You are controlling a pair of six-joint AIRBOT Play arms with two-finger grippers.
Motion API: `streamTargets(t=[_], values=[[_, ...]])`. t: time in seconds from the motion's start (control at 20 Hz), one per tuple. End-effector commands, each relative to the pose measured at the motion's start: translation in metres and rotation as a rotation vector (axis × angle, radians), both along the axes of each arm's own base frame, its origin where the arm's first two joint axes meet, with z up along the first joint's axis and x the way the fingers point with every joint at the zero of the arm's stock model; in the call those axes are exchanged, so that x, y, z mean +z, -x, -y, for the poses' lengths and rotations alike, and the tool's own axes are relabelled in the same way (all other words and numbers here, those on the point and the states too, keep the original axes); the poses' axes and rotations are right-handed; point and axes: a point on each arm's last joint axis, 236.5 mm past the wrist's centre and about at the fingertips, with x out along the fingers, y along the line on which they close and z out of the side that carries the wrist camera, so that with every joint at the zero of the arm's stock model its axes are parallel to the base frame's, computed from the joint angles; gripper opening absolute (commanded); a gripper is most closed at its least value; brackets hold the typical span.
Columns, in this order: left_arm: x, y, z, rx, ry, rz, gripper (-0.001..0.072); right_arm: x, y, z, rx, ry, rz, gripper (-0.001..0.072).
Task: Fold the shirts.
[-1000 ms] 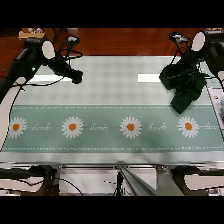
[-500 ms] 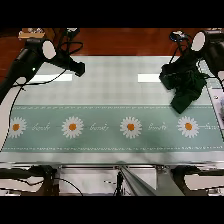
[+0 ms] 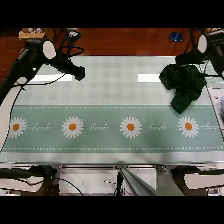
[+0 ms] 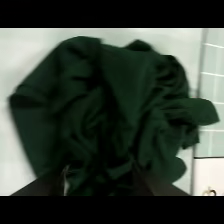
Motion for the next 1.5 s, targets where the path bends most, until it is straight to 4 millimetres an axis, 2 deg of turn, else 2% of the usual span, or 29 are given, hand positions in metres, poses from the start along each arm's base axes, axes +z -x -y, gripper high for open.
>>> streamTargets(t=[0.0, 0.1, 0.25, 0.5, 0.65, 0.7, 0.8, 0.85, 0.95, 1.05, 1.15, 1.25, 1.3, 1.4, 1.45], values=[[-0.003, 0.002, 0.0, -0.001, -0.004, -0.015, 0.0711, -0.01, 0.001, 0.056, -0.144, -0.052, 0.032, 0.0493], [-0.002, -0.004, 0.001, 0.001, 0.003, 0.01, 0.071, -0.031, 0.006, 0.074, -0.214, -0.149, 0.013, 0.0525], [-0.002, -0.003, 0.001, 0.001, 0.002, 0.006, 0.071, -0.067, 0.01, 0.091, -0.282, -0.252, -0.033, 0.0525], [-0.002, -0.003, 0.001, 0.001, 0.002, 0.006, 0.0711, -0.128, 0.007, 0.089, -0.285, -0.319, -0.119, 0.0531], [-0.002, -0.003, 0.001, 0.001, 0.002, 0.006, 0.071, -0.161, 0.007, 0.082, -0.294, -0.355, -0.166, 0.0525], [-0.002, -0.003, 0.001, 0.001, 0.002, 0.006, 0.0711, -0.17, 0.008, 0.079, -0.299, -0.371, -0.181, 0.0455], [-0.001, -0.003, 0.001, 0.0, 0.002, 0.007, 0.071, -0.17, 0.008, 0.077, -0.303, -0.383, -0.181, 0.0032], [0.0, -0.003, 0.0, 0.001, 0.001, 0.01, 0.071, -0.162, 0.007, 0.077, -0.295, -0.378, -0.167, 0.0029], [0.011, -0.004, -0.002, -0.002, -0.01, 0.016, 0.071, -0.12, -0.001, 0.08, -0.238, -0.344, -0.11, 0.0029], [0.035, -0.007, -0.001, -0.005, -0.007, 0.039, 0.071, -0.046, -0.013, 0.083, -0.181, -0.301, 0.028, 0.0028], [0.07, -0.01, 0.0, -0.009, 0.002, 0.078, 0.071, 0.05, -0.016, 0.078, -0.145, -0.291, 0.214, 0.0028], [0.113, -0.01, 0.0, -0.012, 0.015, 0.131, 0.071, 0.149, -0.004, 0.06, -0.072, -0.298, 0.407, 0.0028], [0.134, -0.007, -0.001, -0.013, 0.023, 0.159, 0.0709, 0.191, 0.007, 0.049, -0.041, -0.309, 0.489, 0.0028], [0.176, 0.004, -0.004, 0.005, 0.047, 0.203, 0.071, 0.261, 0.035, 0.027, 0.01, -0.341, 0.632, 0.0028], [0.194, 0.011, -0.006, 0.02, 0.063, 0.22, 0.0709, 0.287, 0.05, 0.015, 0.038, -0.361, 0.683, 0.0028]])
